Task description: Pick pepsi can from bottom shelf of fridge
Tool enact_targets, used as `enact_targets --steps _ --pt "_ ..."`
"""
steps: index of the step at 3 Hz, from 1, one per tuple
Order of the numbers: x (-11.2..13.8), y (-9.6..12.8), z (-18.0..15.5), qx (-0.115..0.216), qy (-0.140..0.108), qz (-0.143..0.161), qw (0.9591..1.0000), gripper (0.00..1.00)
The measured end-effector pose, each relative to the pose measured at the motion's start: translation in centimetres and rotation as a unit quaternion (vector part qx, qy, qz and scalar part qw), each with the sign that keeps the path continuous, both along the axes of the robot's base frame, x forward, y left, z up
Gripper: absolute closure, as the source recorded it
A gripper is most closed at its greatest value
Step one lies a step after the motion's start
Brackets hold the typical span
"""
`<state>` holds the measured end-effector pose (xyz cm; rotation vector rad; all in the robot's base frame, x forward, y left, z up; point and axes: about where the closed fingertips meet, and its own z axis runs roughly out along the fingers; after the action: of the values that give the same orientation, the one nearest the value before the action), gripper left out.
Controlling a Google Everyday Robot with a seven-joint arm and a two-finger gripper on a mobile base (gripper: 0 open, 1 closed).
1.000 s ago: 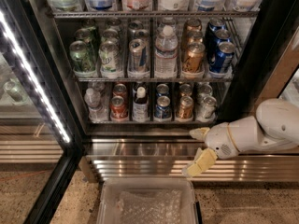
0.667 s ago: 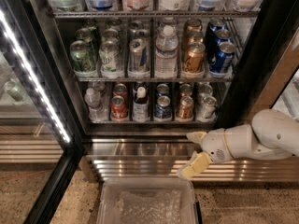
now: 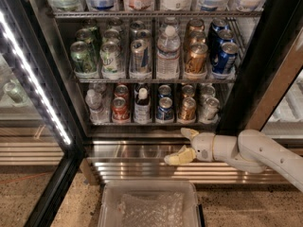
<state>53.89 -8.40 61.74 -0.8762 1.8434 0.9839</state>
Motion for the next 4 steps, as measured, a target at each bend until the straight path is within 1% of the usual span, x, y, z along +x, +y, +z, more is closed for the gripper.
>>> enact_targets --steps 1,2,3,4 --pt "0.1 0.2 -0.9 0.005 0.004 -0.002 1.0 0.0" --pt "0.3 0.6 -1.0 0.007 -0.005 -0.004 1.0 0.0" --pt "2.3 3.0 0.2 0.015 -0.054 0.015 0.9983 0.0" --pt "5.1 5.3 1.9 0.024 -0.112 0.035 0.9928 0.0"
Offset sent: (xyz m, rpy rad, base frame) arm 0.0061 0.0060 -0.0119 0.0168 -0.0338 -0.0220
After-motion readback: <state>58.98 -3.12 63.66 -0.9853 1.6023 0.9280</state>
